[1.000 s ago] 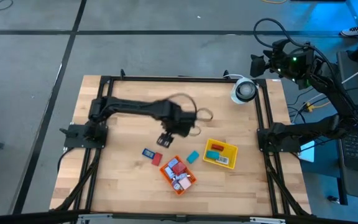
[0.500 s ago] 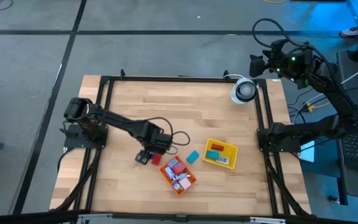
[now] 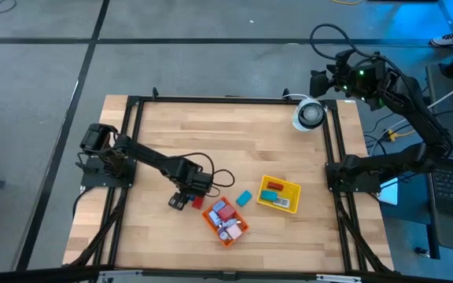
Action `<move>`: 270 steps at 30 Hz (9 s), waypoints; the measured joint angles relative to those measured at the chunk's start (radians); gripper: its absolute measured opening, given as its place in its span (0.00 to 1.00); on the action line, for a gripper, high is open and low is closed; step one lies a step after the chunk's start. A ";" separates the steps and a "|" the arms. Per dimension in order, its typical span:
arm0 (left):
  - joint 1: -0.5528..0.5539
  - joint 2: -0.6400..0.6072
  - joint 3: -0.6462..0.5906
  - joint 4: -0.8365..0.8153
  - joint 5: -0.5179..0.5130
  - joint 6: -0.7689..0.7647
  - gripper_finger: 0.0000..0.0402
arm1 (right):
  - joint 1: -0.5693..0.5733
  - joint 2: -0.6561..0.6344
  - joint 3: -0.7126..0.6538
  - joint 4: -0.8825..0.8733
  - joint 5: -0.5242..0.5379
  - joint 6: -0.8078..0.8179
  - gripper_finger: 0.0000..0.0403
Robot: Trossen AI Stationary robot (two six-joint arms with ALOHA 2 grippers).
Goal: Pick & Place Office items
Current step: Put the blue digital clock into the yellow bin, then put the light blue digital clock into the yellow bin
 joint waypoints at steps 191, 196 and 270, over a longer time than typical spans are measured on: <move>-0.045 0.307 1.217 1.508 -1.614 0.658 0.52 | -0.107 0.012 0.000 0.234 -0.426 -0.386 0.70; -0.020 0.374 1.125 1.456 -1.613 0.627 0.49 | -0.107 0.012 0.000 0.234 -0.449 -0.386 0.70; 1.272 0.166 0.845 -0.174 0.340 0.102 0.44 | 0.730 0.849 -0.084 0.146 -0.465 -0.621 0.70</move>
